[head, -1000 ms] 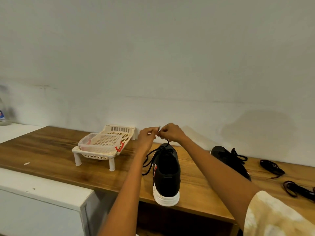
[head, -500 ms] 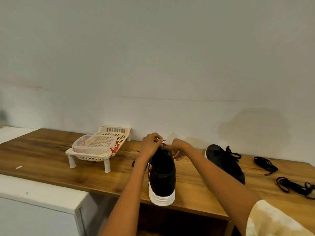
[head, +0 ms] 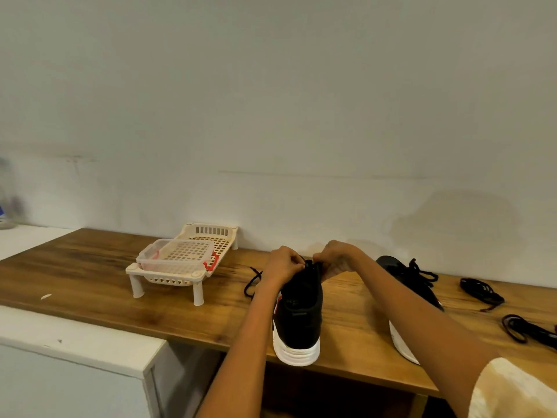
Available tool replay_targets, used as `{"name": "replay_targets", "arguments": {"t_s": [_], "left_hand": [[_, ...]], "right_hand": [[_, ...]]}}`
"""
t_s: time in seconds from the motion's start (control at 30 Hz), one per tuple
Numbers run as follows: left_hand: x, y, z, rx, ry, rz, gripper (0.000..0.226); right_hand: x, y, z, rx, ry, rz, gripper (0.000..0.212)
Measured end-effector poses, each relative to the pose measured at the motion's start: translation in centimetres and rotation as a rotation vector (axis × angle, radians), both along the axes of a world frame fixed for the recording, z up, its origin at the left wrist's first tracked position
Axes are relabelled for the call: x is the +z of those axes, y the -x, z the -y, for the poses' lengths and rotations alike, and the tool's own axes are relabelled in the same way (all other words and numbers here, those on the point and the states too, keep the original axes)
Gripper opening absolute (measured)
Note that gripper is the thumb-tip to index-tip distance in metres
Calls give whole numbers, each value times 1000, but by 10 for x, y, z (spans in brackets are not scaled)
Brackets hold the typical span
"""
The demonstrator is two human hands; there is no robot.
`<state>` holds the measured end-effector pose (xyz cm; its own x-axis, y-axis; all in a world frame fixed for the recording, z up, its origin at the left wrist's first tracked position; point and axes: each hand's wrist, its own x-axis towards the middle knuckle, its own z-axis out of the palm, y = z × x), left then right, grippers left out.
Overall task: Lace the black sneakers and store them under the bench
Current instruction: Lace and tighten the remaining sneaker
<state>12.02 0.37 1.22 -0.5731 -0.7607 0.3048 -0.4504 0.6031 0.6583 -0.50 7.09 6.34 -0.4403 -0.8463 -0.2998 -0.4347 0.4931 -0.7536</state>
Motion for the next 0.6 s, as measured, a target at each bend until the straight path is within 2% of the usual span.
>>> {"name": "replay_targets", "arguments": {"t_s": [0.4, 0.6], "left_hand": [[-19, 4, 2, 17, -183, -128, 16], [-16, 2, 3, -62, -145, -92, 15]], "right_hand": [[-10, 8, -12, 12, 101, 191, 15], [-13, 9, -13, 10, 124, 194, 15]]}}
